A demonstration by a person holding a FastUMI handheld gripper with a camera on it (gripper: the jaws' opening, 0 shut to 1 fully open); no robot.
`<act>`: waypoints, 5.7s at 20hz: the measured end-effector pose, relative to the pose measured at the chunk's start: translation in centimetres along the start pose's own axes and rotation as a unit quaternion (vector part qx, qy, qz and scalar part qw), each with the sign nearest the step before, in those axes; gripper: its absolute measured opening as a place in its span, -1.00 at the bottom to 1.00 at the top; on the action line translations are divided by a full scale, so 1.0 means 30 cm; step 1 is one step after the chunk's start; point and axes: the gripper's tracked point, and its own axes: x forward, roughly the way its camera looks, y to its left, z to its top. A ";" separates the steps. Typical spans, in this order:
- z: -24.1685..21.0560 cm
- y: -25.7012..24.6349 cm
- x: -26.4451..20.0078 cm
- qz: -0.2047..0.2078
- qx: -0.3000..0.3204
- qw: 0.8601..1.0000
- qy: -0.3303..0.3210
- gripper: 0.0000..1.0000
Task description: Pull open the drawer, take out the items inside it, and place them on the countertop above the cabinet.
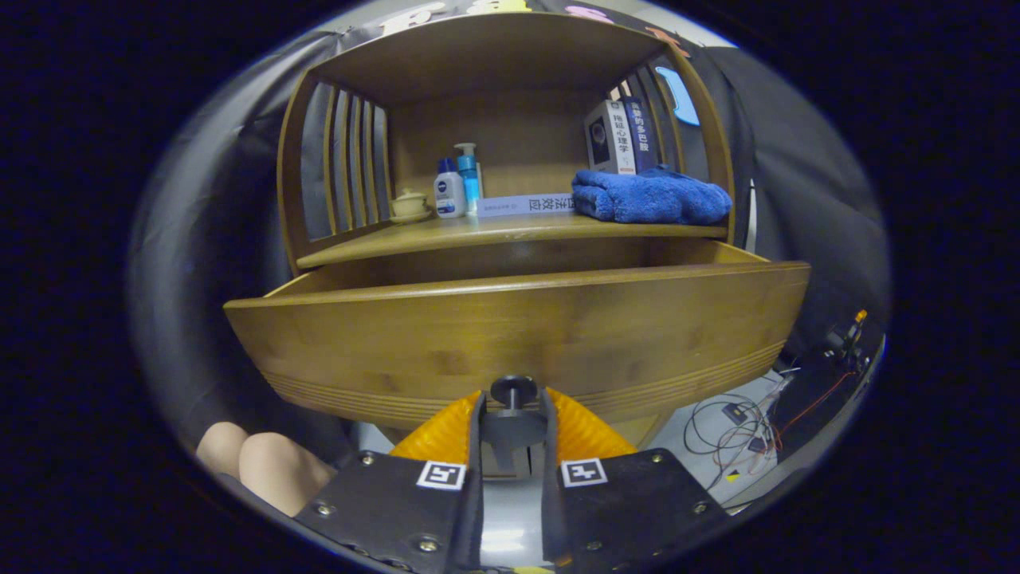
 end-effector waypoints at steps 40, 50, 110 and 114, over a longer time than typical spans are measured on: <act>0.195 -0.011 0.181 0.048 -0.082 0.981 0.172 0.43; -0.012 -0.027 0.223 0.048 -0.108 0.932 0.342 0.43; 0.553 0.149 0.453 0.043 -0.035 0.997 0.055 -0.24; 0.548 0.135 0.481 0.032 -0.038 0.997 0.057 -0.24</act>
